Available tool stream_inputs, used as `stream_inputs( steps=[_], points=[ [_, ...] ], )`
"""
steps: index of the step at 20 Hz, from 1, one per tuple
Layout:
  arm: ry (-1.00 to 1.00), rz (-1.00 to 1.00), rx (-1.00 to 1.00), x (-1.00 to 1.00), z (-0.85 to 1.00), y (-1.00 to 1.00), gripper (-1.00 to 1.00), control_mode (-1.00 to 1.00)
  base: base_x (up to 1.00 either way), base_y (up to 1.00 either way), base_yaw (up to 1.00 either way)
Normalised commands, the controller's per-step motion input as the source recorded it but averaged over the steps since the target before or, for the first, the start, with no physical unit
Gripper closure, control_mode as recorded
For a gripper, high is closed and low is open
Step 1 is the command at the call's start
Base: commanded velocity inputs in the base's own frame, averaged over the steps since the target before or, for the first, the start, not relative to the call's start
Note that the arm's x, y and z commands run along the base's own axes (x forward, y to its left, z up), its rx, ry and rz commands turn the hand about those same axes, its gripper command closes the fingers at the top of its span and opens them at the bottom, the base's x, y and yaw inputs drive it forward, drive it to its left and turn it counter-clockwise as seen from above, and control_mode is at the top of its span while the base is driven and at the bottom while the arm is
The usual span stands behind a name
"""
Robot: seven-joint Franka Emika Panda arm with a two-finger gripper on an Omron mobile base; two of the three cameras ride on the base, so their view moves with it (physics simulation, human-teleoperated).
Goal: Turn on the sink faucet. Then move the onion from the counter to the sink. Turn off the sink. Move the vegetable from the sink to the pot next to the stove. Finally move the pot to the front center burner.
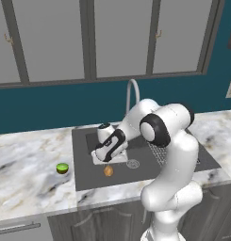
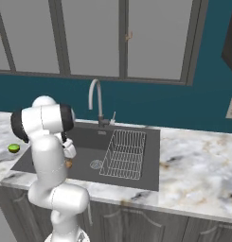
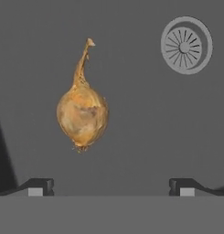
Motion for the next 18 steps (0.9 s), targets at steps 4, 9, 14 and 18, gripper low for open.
stream_inputs(
  steps=[4,9,14,18],
  points=[
    [0.0,-0.02,-0.02,0.44,-0.41,0.1,-1.0,-1.0,0.0,0.0,0.0],
    [0.0,0.0,-0.02,0.44,-0.42,0.05,-1.0,-1.0,0.0,0.0,0.0],
    [0.0,0.0,-0.02,0.39,-0.34,0.13,-1.0,-1.0,0.0,0.0,0.0],
    [0.0,0.0,0.0,0.02,-0.24,0.11,-1.0,-1.0,0.0,0.0,0.0]
  ],
)
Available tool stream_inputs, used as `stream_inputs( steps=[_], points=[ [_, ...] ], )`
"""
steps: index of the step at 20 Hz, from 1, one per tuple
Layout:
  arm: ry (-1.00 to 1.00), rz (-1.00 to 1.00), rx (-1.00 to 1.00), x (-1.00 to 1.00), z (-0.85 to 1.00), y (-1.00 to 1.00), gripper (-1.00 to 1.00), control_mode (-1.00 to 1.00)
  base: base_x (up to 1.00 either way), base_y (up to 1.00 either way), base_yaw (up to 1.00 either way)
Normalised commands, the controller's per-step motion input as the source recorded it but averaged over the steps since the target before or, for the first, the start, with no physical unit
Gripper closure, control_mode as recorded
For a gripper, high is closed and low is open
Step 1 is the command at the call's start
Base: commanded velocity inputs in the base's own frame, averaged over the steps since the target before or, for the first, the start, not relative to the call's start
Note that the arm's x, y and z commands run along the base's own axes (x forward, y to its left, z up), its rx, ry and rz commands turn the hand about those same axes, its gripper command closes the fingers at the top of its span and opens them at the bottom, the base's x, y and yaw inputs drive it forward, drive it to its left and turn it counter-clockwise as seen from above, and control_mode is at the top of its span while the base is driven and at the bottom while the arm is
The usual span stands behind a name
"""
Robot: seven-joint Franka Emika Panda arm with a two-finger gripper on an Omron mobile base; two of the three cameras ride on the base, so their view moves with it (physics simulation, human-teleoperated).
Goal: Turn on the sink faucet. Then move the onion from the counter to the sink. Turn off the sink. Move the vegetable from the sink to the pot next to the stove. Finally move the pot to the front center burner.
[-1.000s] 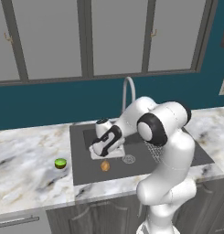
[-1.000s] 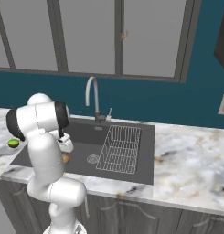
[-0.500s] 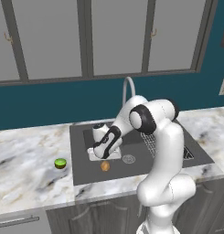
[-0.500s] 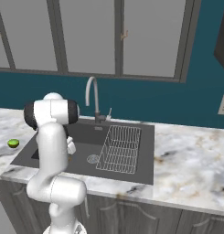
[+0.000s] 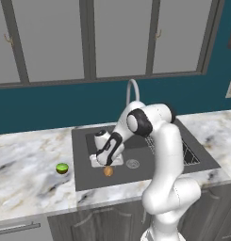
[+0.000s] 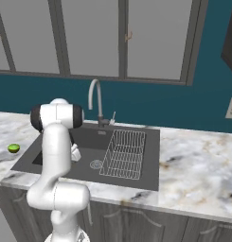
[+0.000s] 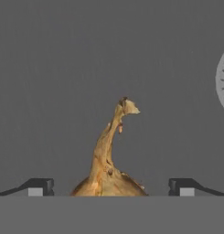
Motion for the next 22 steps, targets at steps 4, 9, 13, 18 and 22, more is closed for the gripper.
stream_inputs(
  steps=[4,9,13,18,22],
  points=[
    [0.0,0.0,0.0,-0.05,-0.09,0.02,-1.0,-1.0,0.0,0.0,0.0],
    [0.0,0.0,0.0,-0.13,0.0,0.02,-1.0,-1.0,0.0,0.0,0.0],
    [0.0,0.0,0.0,-0.16,-0.05,0.0,-1.0,-1.0,0.0,0.0,0.0],
    [0.0,0.0,0.01,-0.22,-0.18,0.0,-1.0,-1.0,0.0,0.0,0.0],
    [0.0,-0.04,0.03,-0.19,-0.15,0.01,-1.0,-1.0,0.0,0.0,0.0]
  ],
)
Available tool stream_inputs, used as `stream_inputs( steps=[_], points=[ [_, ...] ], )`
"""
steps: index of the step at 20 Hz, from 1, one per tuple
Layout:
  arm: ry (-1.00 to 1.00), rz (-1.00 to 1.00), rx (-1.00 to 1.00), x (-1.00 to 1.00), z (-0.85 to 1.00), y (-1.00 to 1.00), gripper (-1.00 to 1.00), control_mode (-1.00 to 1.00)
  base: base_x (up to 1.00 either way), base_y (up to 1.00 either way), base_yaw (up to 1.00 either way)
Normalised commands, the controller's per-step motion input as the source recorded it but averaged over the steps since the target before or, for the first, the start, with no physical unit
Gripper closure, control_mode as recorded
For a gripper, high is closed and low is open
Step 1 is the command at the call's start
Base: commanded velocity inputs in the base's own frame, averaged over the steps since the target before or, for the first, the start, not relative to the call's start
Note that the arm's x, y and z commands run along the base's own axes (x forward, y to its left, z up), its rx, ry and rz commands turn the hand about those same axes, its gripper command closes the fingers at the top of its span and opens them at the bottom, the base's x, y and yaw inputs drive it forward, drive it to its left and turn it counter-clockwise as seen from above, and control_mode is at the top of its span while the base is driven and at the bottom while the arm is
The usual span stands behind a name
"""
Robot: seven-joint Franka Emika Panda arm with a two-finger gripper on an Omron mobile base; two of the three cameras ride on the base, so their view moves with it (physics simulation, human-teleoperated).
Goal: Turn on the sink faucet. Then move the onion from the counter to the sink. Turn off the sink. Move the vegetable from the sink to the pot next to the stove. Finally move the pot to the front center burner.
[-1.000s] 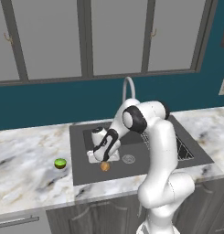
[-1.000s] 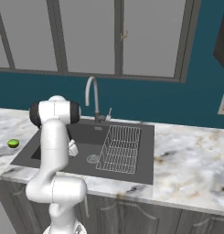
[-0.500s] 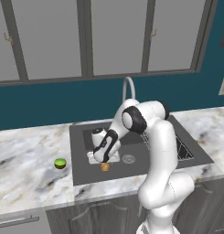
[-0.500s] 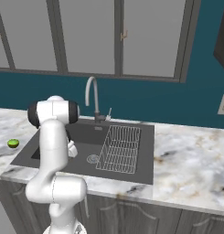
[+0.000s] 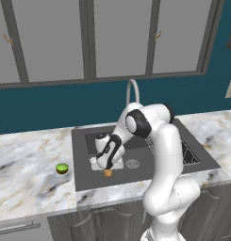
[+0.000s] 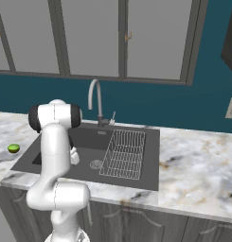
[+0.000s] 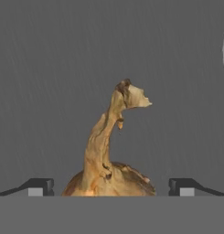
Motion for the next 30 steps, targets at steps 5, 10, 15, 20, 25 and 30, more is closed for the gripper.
stream_inputs(
  steps=[5,10,15,20,25,30],
  points=[
    [0.01,-0.05,0.03,-0.16,-0.18,0.03,-1.0,-1.0,0.0,0.0,0.0],
    [0.02,-0.04,0.0,-0.19,-0.23,0.05,1.0,-1.0,0.0,0.0,0.0],
    [-0.01,0.0,0.0,-0.03,0.01,0.0,1.0,-1.0,0.0,0.0,0.0],
    [-0.05,0.0,0.0,-0.07,0.59,-0.07,1.0,-1.0,0.0,0.0,0.0],
    [-0.03,0.0,0.0,-0.02,0.76,-0.16,1.0,-1.0,0.0,0.0,0.0],
    [-0.02,0.0,0.0,-0.08,0.87,-0.13,1.0,-1.0,0.0,0.0,0.0]
  ],
)
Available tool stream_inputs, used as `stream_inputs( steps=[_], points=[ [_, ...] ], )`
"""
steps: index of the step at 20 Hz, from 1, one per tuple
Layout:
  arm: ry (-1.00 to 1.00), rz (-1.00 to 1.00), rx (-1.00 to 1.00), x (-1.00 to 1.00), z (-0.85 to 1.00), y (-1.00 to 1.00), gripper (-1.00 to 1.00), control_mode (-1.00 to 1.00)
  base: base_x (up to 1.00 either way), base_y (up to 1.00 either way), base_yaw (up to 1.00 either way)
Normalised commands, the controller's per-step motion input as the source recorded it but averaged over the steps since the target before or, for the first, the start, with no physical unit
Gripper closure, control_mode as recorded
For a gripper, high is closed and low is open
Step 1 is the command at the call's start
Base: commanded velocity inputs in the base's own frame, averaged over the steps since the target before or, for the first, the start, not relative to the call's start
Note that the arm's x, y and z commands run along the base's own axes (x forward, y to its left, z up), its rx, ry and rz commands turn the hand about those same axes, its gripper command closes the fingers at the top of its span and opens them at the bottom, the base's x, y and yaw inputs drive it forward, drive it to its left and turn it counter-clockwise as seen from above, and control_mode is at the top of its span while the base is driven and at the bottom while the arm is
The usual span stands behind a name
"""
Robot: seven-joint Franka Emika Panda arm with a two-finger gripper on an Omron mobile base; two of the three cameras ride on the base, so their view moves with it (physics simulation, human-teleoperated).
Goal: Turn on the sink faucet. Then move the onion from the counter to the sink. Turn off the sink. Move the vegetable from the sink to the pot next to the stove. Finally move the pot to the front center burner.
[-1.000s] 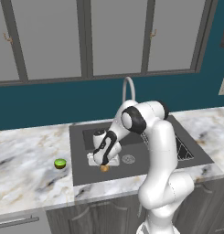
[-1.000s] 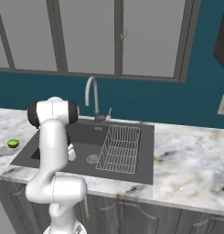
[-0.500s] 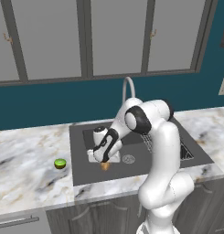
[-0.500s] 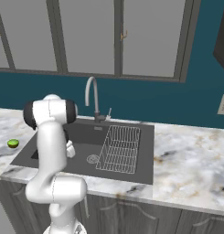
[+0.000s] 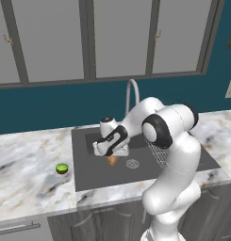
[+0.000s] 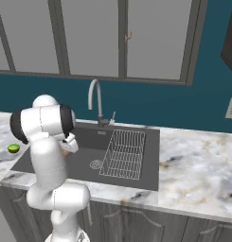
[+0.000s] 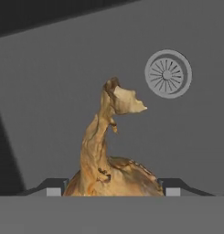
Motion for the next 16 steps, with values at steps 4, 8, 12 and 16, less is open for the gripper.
stream_inputs(
  steps=[4,8,12,16],
  points=[
    [-0.02,0.0,0.0,-0.2,0.94,-0.08,1.0,-1.0,0.0,0.0,0.0],
    [-0.03,0.0,0.0,-0.32,0.89,-0.14,1.0,-1.0,0.0,0.0,0.0],
    [0.0,0.0,0.0,-0.46,0.68,-0.2,1.0,-1.0,0.0,0.0,0.0],
    [0.0,0.0,0.0,-0.57,0.55,-0.21,1.0,-1.0,0.0,0.0,0.0]
  ],
)
